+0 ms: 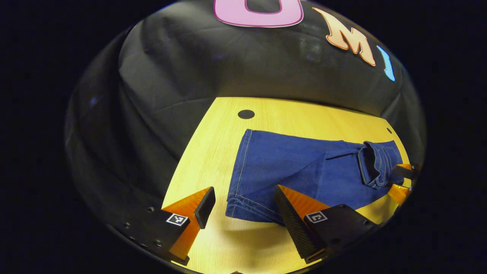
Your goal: Grasp the waist and the cuffs of the jeans and fold them to make the two legs overlap; first hold the waist and fold one-third of the jeans toward the cuffs, then hold the cuffs and fold the remaining one-third in the same direction to finish folding.
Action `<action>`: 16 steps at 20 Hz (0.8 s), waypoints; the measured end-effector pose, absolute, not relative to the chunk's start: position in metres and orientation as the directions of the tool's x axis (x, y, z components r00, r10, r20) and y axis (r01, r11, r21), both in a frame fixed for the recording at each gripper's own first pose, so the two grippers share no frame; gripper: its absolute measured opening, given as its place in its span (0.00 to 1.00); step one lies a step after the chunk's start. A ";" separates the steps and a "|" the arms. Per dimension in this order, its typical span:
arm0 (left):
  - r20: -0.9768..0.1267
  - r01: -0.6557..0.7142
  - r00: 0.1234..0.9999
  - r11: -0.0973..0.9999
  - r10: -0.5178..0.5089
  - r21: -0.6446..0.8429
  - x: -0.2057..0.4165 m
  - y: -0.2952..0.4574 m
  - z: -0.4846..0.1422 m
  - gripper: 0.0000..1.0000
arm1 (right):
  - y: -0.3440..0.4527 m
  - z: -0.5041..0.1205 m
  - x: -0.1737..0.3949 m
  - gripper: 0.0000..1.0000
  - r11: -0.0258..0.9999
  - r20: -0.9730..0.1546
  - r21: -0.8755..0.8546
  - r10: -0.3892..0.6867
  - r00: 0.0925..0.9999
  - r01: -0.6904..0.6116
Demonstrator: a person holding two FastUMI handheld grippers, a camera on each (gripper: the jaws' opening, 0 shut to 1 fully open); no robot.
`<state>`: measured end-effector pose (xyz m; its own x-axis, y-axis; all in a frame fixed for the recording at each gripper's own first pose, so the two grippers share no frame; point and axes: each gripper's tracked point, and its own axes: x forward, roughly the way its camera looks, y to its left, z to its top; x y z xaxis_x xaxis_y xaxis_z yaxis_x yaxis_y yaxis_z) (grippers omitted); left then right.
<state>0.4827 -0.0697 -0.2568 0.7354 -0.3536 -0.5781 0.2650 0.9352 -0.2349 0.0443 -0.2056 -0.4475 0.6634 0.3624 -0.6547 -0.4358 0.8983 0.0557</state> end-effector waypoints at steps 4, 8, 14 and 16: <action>-0.606 0.261 0.701 0.926 -0.376 -0.272 0.485 -0.074 -0.279 0.96 | -0.219 -0.446 0.048 0.98 0.902 -0.662 0.029 0.340 0.668 -0.430; -0.648 0.269 0.654 0.920 -0.391 -0.285 0.480 -0.074 -0.293 0.94 | -0.228 -0.446 0.055 0.95 0.913 -0.671 0.030 0.321 0.668 -0.408; -0.629 0.285 0.658 0.910 -0.413 -0.301 0.483 -0.090 -0.300 0.84 | -0.240 -0.449 0.060 0.95 0.922 -0.681 0.019 0.295 0.670 -0.386; -0.629 0.295 0.654 0.907 -0.420 -0.300 0.482 -0.095 -0.299 0.72 | -0.242 -0.448 0.061 0.98 0.924 -0.680 0.018 0.292 0.673 -0.383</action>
